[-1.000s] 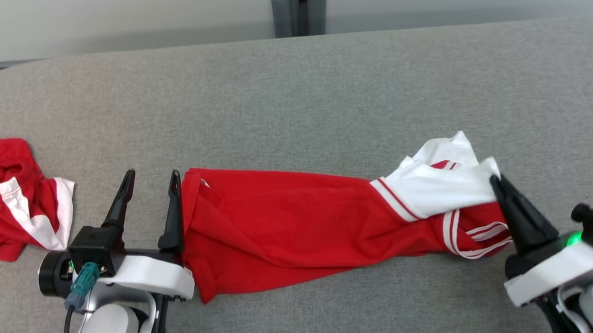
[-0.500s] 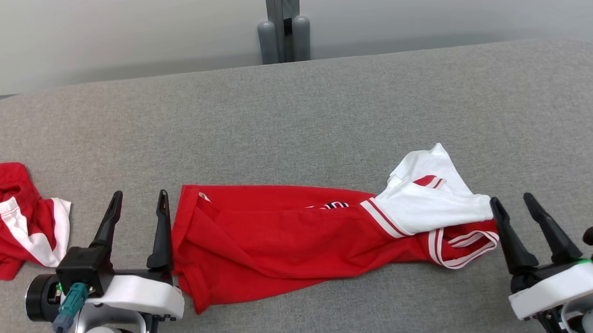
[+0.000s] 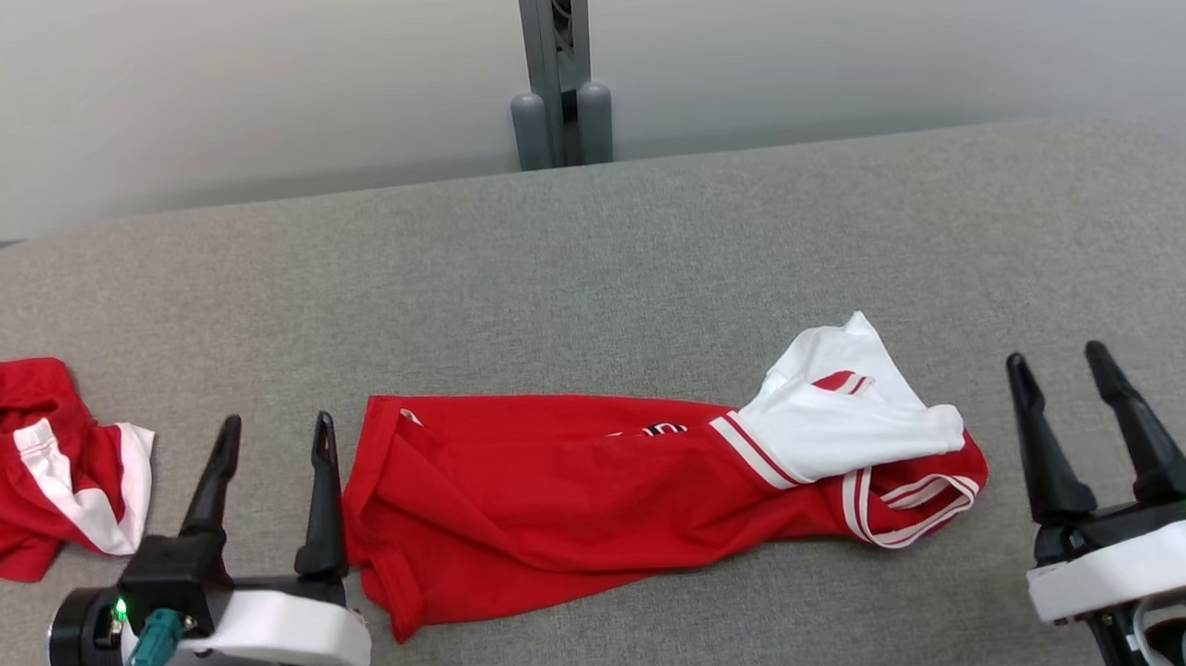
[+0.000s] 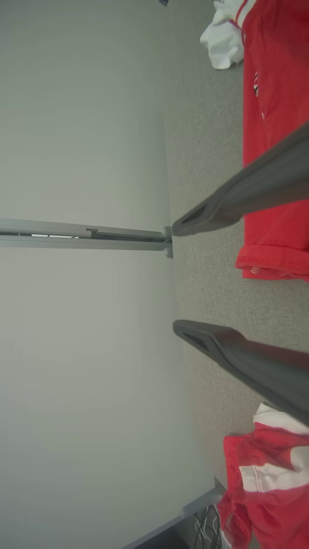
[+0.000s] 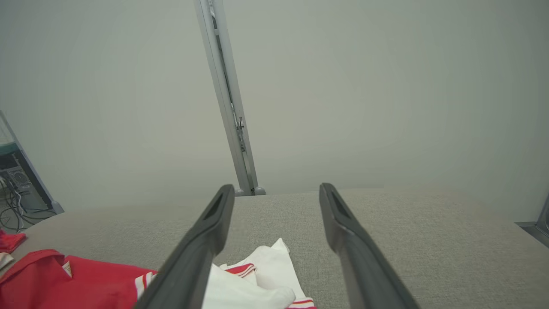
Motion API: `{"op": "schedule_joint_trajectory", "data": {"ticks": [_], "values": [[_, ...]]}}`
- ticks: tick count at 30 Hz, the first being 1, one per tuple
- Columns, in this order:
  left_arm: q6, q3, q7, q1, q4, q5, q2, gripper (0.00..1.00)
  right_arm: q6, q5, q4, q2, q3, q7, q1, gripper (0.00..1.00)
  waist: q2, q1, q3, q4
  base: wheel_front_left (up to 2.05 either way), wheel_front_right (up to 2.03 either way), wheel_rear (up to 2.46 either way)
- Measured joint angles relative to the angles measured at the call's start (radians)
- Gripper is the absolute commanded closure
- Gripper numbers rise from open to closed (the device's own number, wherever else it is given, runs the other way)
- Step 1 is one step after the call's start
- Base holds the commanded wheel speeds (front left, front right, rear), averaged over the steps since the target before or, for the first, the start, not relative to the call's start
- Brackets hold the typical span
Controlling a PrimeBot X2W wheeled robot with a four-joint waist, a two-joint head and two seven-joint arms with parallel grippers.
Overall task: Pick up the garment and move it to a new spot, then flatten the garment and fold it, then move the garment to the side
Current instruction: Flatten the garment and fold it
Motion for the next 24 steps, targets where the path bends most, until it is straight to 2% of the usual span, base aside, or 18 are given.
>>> {"op": "schedule_joint_trajectory", "data": {"ticks": [7, 24], "values": [[0.017, -0.02, 0.013, 0.049, -0.003, 0.008, 0.0, 0.0, 0.0, -0.076, -0.069, 0.061, -0.009, 0.081, 0.063, 0.0, 0.0, 0.0, -0.044, 0.008, 0.0, 0.0, 0.0], [0.034, -0.036, 0.041, 0.068, -0.004, 0.008, 0.007, 0.0, 0.0, -0.101, -0.112, 0.095, -0.028, 0.131, 0.116, 0.0, 0.0, 0.0, -0.058, 0.001, 0.0, 0.0, 0.0]]}}
